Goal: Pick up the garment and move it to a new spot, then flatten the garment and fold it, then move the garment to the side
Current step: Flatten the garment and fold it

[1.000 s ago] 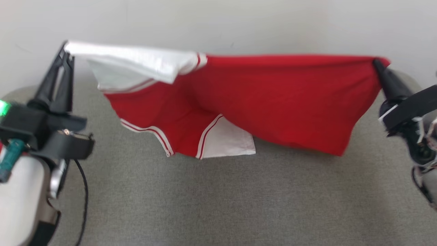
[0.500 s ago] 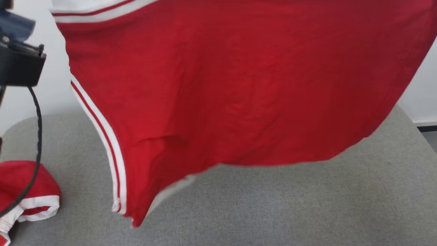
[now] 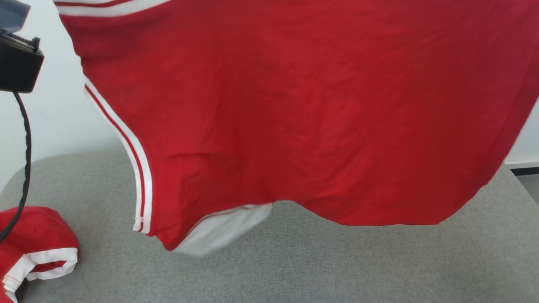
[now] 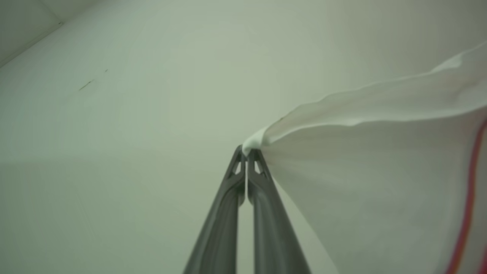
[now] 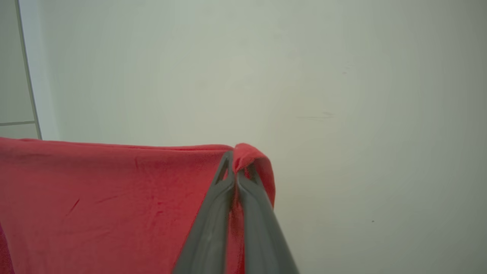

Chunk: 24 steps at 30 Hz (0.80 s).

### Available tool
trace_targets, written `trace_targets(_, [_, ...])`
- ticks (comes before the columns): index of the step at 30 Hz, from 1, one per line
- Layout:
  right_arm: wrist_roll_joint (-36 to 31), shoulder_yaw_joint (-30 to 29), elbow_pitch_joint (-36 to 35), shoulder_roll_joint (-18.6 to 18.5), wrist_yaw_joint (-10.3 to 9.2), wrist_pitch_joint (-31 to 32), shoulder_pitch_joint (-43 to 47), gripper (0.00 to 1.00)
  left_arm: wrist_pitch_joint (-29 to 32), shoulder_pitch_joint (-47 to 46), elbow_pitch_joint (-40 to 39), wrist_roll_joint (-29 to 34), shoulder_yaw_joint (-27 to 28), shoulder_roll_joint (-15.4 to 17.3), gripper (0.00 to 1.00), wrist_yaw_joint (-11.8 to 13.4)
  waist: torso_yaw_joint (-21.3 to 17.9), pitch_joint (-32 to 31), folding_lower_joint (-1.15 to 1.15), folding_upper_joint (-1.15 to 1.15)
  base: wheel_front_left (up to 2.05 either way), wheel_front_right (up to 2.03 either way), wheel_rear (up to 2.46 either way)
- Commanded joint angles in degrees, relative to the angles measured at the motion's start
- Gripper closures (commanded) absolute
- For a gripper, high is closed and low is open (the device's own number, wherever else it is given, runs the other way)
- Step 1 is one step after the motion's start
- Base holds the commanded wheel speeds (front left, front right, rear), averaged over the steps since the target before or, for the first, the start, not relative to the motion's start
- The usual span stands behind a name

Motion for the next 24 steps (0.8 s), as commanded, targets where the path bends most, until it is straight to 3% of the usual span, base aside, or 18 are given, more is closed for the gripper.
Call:
trace_targets(1, [0.4, 0.0, -0.1, -0.3, -0.13, 0.5, 1.2, 1.0, 0.5, 0.7, -0.1, -0.4, -0.2, 0.4, 1.0, 0.1, -0.1, 0.0, 0.01, 0.0, 0.0, 0.0, 0.0])
trace_targets(5, [0.1, 0.9, 0.7, -0.4, -0.13, 3.6, 1.1, 1.0, 0.9, -0.5, -0.9, -0.2, -3.6, 0.8, 1.0, 0.0, -0.5, 1.3, 0.01, 0.0, 0.0, 0.0, 0.0])
trace_targets(10, [-1.9, 4.2, 5.9, 3.6, -0.13, 8.5, -3.5, 1.0, 1.6, -5.9, 2.2, -2.6, -15.5, -0.1, 1.0, 0.0, -0.6, 4.5, 0.01, 0.0, 0.0, 0.0, 0.0])
trace_targets(12, [-4.1, 6.6, 10.7, 6.8, -0.13, 11.2, -7.6, 1.0, 3.9, -10.1, 8.5, -8.7, -19.2, -3.4, 1.0, 0.0, -0.6, 8.1, 0.01, 0.0, 0.0, 0.0, 0.0])
trace_targets(16, [-8.7, 8.9, 17.9, 11.6, -0.13, 12.7, -15.8, 1.0, 6.5, -18.6, 17.7, -13.8, -22.4, -6.5, 1.0, 0.0, -0.4, 16.9, 0.01, 0.0, 0.0, 0.0, 0.0])
trace_targets(21, [-17.4, 9.0, 27.5, 17.5, -0.13, 6.2, -29.6, 1.0, 0.7, -33.9, 30.3, -10.5, -23.0, -9.8, 1.0, 0.1, -0.7, 29.7, 0.01, 0.0, 0.0, 0.0, 0.0])
trace_targets(24, [-24.7, 8.3, 34.6, 21.8, -0.13, -4.6, -36.6, 1.0, -6.2, -40.4, 37.6, -5.6, -23.6, -12.0, 1.0, 3.1, -2.4, 34.5, 0.01, 0.0, 0.0, 0.0, 0.0])
